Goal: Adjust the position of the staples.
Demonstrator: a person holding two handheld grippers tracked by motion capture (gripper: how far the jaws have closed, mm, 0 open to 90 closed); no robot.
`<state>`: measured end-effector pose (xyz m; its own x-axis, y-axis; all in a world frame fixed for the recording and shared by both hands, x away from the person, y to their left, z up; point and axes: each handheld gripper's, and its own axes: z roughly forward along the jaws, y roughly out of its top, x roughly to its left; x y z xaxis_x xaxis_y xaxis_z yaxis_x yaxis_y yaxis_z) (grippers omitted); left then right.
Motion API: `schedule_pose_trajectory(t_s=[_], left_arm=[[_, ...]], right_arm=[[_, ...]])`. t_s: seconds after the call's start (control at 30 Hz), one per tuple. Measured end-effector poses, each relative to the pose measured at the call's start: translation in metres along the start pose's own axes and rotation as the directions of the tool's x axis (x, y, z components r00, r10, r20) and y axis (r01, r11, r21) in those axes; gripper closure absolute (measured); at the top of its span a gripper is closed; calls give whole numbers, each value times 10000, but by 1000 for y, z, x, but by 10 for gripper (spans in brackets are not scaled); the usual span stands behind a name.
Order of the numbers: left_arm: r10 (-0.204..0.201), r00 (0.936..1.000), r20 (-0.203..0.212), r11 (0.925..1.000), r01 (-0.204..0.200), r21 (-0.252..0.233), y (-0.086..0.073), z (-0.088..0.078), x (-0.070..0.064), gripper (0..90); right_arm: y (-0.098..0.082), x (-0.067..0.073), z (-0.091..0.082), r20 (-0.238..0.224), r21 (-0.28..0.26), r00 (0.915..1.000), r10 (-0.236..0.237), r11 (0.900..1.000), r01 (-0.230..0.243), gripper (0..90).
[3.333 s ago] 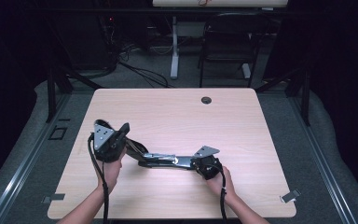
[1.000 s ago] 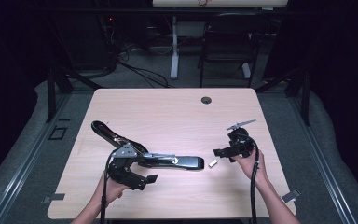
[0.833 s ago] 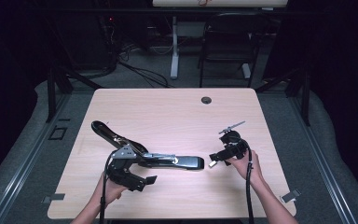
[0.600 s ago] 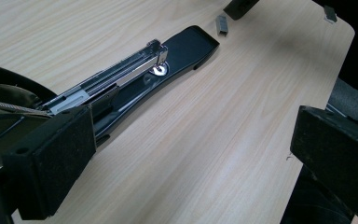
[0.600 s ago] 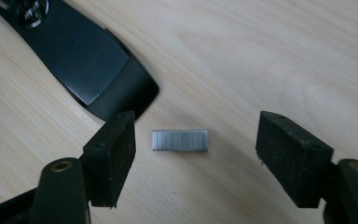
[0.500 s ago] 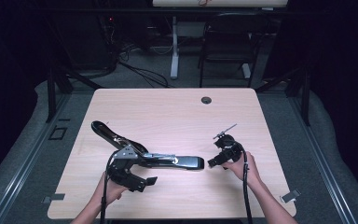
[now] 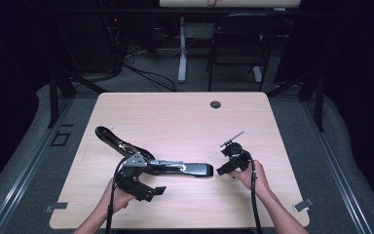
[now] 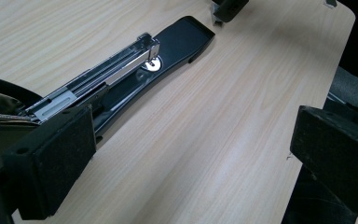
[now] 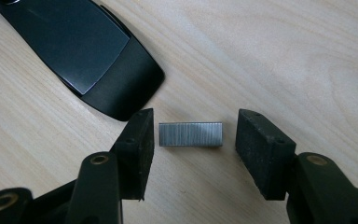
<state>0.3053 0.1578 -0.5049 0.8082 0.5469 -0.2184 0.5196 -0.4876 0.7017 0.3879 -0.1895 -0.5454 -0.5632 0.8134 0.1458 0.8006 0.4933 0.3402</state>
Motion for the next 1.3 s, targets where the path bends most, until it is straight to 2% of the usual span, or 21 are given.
schedule_pose_trajectory(t_s=[0.1, 0.17, 0.4, 0.43, 0.47, 0.5, 0.57, 0.63, 0.73, 0.8, 0.83, 0.87, 0.93, 1.0, 1.03, 1.1, 1.13, 1.17, 1.2, 1.23, 1.3], left_arm=[[47, 10000, 22, 9999, -47, 94, 0, 1, 1, 2], [120, 9999, 26, 9997, -121, 220, 0, 3, 1, 3], [185, 9998, 35, 9994, -186, 290, 0, 3, 1, 4], [194, 9998, 23, 9995, -194, 265, 0, 3, 1, 3], [194, 9998, 4, 9996, -194, 189, 0, 2, 1, 1], [194, 9998, -7, 9998, -194, 109, 0, 2, 2, 1], [170, 9999, 21, 9998, -170, 44, 1, 1, 3, 1], [189, 9998, 11, 9998, -189, 59, 1, 1, 3, 0], [204, 9998, 8, 9997, -204, 104, 1, 1, 3, 1], [235, 9997, 15, 9996, -236, 130, 1, 2, 3, 1], [253, 9997, 12, 9996, -253, 101, 1, 1, 3, 1], [288, 9996, 11, 9996, -288, 52, 1, 1, 3, 0], [303, 9995, 11, 9995, -303, -34, 1, 0, 4, 0], [303, 9995, 17, 9995, -303, -11, 1, 0, 4, 0], [302, 9995, 21, 9995, -302, -3, 1, 0, 4, 0], [323, 9995, 8, 9995, -323, 13, 1, 0, 4, 0], [331, 9995, 15, 9994, -331, 31, 1, 0, 4, 0], [344, 9994, 24, 9994, -344, 55, 1, 0, 4, 0], [344, 9994, 28, 9994, -344, 83, 1, 1, 4, 0], [348, 9994, 43, 9993, -348, 115, 0, 1, 4, 0], [405, 9992, 50, 9991, -405, 151, 1, 2, 4, 0]], right_arm=[[1, 0, 2, 57, 80, 9998, -182, 9998, 181, 498], [1, 0, 3, 33, 276, 9998, -195, 9994, 194, 559], [1, 1, 2, 143, -28, 9993, -358, 9994, 358, 569], [1, 1, 1, -50, -7, 9988, -492, 9988, 492, 569], [1, 1, 0, 13, 17, 9983, -584, 9983, 584, 569], [0, 2, 0, -145, -272, 9983, -567, 9980, 563, 569], [1, -1, -7, -296, -266, 9915, -1266, 9917, 1258, 569], [0, -2, -12, -442, -441, 9873, -1524, 9876, 1505, 569], [-2, -1, -17, -557, -591, 9754, -2133, 9759, 2101, 569], [-4, 1, -22, -937, -712, 9468, -3080, 9506, 3022, 569], [-6, 4, -22, -941, -730, 9344, -3436, 9384, 3378, 569], [-7, 6, -24, -1095, -615, 9156, -3870, 9220, 3823, 569], [-9, 10, -25, -1213, -543, 8852, -4490, 8935, 4458, 569], [-13, 15, -23, -1473, -605, 8611, -4866, 8734, 4832, 569], [-14, 18, -22, -1546, -606, 8451, -5117, 8587, 5088, 569], [-15, 23, -20, -1557, -436, 8240, -5448, 8371, 5453, 569], [-15, 24, -20, -1552, -288, 8102, -5652, 8224, 5682, 569], [-16, 26, -18, -1689, -259, 8080, -5644, 8221, 5688, 570], [-16, 28, -16, -1755, -267, 8002, -5735, 8153, 5785, 570], [-17, 30, -15, -1735, -93, 7889, -5895, 8020, 5972, 570], [-19, 32, -12, -1808, 19, 7762, -6041, 7890, 6144, 569]])
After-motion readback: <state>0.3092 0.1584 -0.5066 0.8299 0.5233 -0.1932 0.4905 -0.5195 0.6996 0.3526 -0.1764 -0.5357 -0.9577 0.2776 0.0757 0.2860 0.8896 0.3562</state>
